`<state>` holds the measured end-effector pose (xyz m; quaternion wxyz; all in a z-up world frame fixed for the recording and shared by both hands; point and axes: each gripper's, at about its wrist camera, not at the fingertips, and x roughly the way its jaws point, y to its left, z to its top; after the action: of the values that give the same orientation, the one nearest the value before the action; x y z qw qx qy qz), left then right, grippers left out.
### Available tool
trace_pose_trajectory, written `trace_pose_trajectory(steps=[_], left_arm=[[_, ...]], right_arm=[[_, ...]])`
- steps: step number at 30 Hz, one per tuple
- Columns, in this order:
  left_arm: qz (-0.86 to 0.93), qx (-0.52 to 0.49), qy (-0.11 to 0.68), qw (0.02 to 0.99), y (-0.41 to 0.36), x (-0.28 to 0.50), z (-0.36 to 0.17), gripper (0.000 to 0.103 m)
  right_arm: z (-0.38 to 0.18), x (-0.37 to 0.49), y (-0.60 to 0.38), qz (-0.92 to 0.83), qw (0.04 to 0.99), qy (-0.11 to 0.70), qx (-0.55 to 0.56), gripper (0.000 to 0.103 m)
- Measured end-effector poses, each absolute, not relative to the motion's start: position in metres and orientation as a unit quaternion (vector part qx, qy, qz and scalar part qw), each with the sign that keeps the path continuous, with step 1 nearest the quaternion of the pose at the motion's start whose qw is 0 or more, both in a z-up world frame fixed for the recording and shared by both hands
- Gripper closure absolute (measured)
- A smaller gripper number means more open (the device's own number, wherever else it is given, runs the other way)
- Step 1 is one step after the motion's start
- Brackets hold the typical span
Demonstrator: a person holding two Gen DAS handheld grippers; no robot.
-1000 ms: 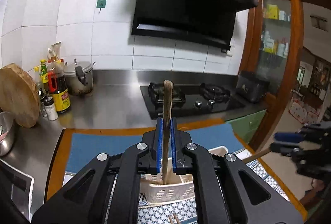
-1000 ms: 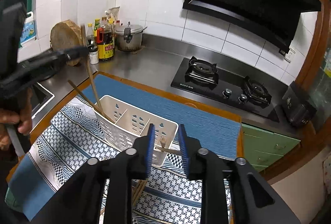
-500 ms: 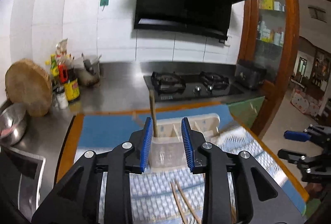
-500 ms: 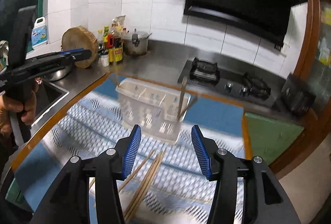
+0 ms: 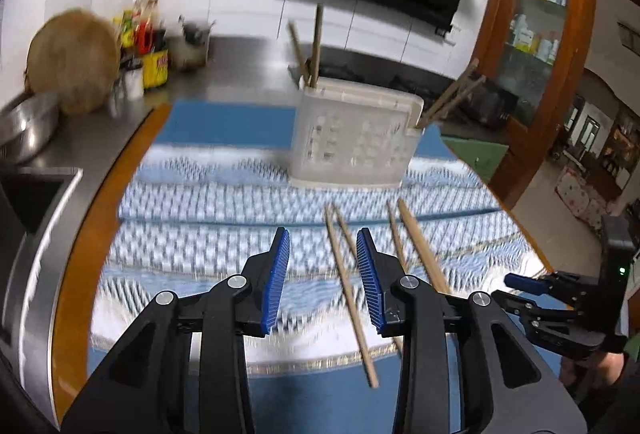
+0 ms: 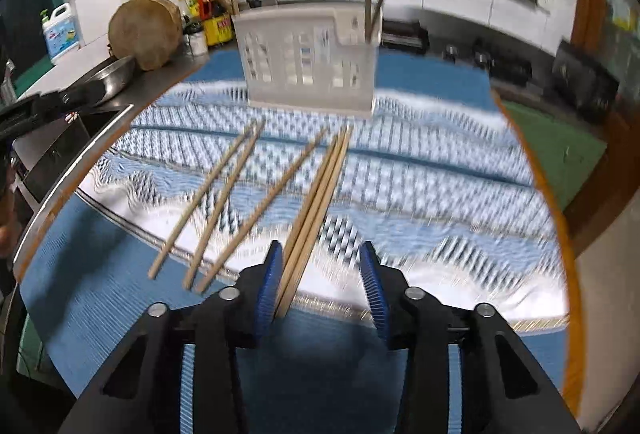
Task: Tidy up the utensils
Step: 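Grasp a chopstick with the right tool while the left tool moves to the chopsticks, then close the left tool on a chopstick while the right tool lifts its chopstick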
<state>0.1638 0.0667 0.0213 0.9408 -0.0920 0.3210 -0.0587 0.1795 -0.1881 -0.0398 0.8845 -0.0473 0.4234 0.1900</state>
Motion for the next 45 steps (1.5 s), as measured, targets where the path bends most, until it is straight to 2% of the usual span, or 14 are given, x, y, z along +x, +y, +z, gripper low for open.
trace_pose_trajectory(steps=[6, 10, 20, 28, 31, 40, 45], left_arm=[[-0.048, -0.086, 0.342, 0.934, 0.063, 0.154, -0.006, 0.067], [-0.050, -0.093, 0.355, 0.929, 0.062, 0.152, -0.020, 0.067], [-0.063, -0.094, 0.384, 0.916, 0.049, 0.152, -0.044, 0.067], [-0.076, -0.094, 0.396, 0.910, 0.035, 0.152, -0.056, 0.067], [-0.080, -0.089, 0.398, 0.909, 0.029, 0.153, -0.058, 0.067], [-0.089, -0.059, 0.410, 0.906, 0.009, 0.164, -0.065, 0.068], [-0.084, -0.041, 0.415, 0.905, -0.002, 0.175, -0.069, 0.080]], right_arm=[[-0.069, 0.177, -0.183, 0.179, 0.878, 0.443, -0.029, 0.077], [-0.078, 0.177, -0.179, 0.180, 0.874, 0.450, -0.018, 0.077], [-0.077, 0.177, -0.179, 0.159, 0.882, 0.442, -0.039, 0.079], [-0.077, 0.182, -0.171, 0.159, 0.881, 0.442, -0.052, 0.085], [-0.077, 0.183, -0.165, 0.160, 0.881, 0.441, -0.059, 0.091], [-0.080, 0.188, -0.172, 0.137, 0.882, 0.444, -0.076, 0.095], [-0.080, 0.192, -0.180, 0.141, 0.881, 0.446, -0.064, 0.095]])
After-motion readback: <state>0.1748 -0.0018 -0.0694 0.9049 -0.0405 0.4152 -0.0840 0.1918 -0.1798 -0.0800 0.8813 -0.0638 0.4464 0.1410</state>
